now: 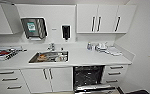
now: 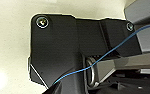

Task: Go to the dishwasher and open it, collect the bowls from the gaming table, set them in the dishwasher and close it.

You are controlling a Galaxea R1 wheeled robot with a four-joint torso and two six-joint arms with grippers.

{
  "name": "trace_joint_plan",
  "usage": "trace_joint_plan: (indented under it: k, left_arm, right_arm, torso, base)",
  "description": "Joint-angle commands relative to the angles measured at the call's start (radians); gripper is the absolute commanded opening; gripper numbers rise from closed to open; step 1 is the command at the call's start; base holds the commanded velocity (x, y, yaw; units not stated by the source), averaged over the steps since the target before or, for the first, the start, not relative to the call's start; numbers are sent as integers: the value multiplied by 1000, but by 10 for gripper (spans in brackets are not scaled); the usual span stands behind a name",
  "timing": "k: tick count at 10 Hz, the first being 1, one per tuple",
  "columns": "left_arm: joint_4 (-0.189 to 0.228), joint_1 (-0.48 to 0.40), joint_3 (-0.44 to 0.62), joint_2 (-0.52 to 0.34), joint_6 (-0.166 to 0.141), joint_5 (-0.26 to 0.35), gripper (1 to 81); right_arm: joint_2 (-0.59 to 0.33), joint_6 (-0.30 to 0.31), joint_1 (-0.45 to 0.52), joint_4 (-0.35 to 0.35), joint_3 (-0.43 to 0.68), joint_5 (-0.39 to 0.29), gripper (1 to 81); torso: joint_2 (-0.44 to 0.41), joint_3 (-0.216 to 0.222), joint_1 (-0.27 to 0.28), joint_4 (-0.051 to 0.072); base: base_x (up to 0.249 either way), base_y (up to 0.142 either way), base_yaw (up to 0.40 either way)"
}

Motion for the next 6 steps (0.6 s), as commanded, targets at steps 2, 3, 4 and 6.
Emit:
trace_joint_plan:
  k: [2, 3, 4, 6]
  left_arm:
    - [67, -23, 5, -4, -52, 66, 811]
    - [67, -23, 5, -4, -52, 62, 811]
    - [67, -23, 5, -1, -52, 56, 811]
    - [67, -23, 5, 5, -52, 56, 811]
  right_arm:
    - [6, -3, 40, 0, 9, -60, 811]
    - [6, -3, 40, 0, 7, -60, 811]
    - [8, -1, 39, 1, 7, -60, 811]
    - [5, 1, 40, 1, -2, -60, 811]
  torso:
    - [27, 20, -18, 0]
    - [37, 29, -27, 0]
    - [47, 37, -33, 0]
    - [43, 37, -34, 0]
  base:
    - [0, 0, 0]
    - [0, 0, 0]
    - [0, 0, 0]
    - [0, 0, 0]
